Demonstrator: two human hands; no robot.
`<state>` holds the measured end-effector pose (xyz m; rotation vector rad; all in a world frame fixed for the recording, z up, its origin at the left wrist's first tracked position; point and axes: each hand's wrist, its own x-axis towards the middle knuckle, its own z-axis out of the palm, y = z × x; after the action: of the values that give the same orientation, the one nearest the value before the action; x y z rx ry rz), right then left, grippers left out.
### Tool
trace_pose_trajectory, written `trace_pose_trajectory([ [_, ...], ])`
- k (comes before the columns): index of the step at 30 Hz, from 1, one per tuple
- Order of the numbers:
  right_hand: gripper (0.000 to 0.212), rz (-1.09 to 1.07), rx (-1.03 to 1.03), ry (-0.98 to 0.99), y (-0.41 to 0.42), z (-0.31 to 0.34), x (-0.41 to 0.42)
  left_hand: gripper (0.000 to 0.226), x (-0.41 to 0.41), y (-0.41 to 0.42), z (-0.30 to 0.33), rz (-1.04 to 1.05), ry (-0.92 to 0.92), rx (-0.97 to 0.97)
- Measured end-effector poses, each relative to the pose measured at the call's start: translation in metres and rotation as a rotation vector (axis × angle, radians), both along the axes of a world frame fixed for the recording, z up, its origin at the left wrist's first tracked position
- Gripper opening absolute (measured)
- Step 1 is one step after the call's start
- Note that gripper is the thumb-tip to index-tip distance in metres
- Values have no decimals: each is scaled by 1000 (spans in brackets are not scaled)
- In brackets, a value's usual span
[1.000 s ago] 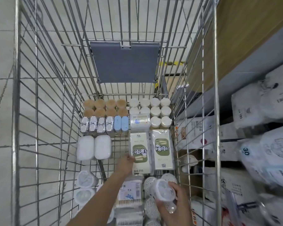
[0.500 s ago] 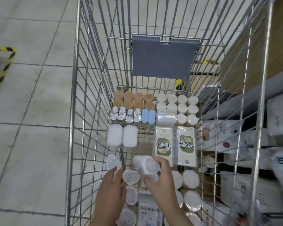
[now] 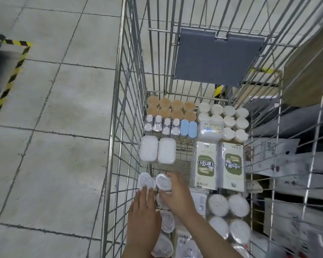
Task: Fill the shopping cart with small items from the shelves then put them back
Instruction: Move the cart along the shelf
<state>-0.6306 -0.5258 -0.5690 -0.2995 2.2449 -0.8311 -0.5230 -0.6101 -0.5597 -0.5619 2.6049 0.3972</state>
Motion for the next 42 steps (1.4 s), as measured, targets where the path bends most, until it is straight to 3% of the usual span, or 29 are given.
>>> trace_pose_trajectory([
  [13, 48, 88, -25, 128, 9, 0, -5, 68, -10, 4, 6, 69, 29, -22],
  [18, 46, -113, -80, 214, 11, 11, -26, 54, -49, -13, 21, 138, 210, -1],
  [21, 54, -48, -71, 220, 8, 13, -52, 53, -86, -29, 23, 183, 290, -2],
  [27, 78, 317, 71, 213, -8, 1, -88, 61, -133, -36, 18, 231, 212, 30],
  [30, 85, 395, 154, 216, -16, -8, -93, 63, -138, -34, 13, 271, 76, 35],
  [34, 82, 402, 187, 250, -21, -18, -89, 70, -137, -33, 7, 286, -4, 24],
  [39, 70, 371, 88, 256, -15, -23, -88, 70, -138, -36, 0, 298, -39, -12],
  [42, 69, 255, 38, 203, -8, -21, -85, 71, -140, -36, -1, 330, -39, -12],
])
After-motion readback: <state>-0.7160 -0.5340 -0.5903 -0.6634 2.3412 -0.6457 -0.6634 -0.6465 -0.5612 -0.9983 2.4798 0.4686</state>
